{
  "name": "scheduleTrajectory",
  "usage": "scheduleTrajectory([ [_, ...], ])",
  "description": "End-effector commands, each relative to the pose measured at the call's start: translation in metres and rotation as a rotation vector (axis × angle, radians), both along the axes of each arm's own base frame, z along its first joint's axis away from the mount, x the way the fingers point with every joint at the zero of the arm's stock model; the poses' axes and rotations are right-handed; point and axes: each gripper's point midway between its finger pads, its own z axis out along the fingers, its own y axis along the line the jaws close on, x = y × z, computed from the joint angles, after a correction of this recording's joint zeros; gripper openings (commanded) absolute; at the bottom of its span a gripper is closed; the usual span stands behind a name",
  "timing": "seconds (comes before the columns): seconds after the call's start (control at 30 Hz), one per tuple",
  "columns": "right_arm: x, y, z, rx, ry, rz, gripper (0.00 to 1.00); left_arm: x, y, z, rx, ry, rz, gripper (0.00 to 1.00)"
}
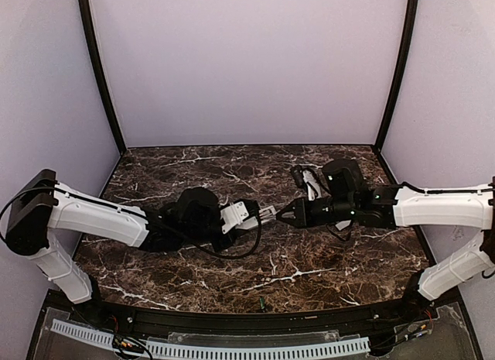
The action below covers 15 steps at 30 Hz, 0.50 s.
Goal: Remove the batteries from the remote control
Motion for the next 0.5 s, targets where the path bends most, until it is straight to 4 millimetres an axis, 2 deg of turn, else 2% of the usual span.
scheduleTrajectory([
  [0.0,0.01,0.003,-0.004,-0.05,-0.047,-0.015,0.0,-0.015,-0.033,0.038,-0.137,0.01,-0.119,0.0],
  [0.27,0.011,0.002,-0.007,-0.137,-0.071,0.009,0.0,-0.011,-0.034,0.023,-0.066,0.044,-0.115,0.0],
  [0.47,0.011,0.011,-0.016,-0.149,-0.049,0.021,0.0,-0.008,-0.04,0.013,-0.049,0.1,-0.091,0.0],
])
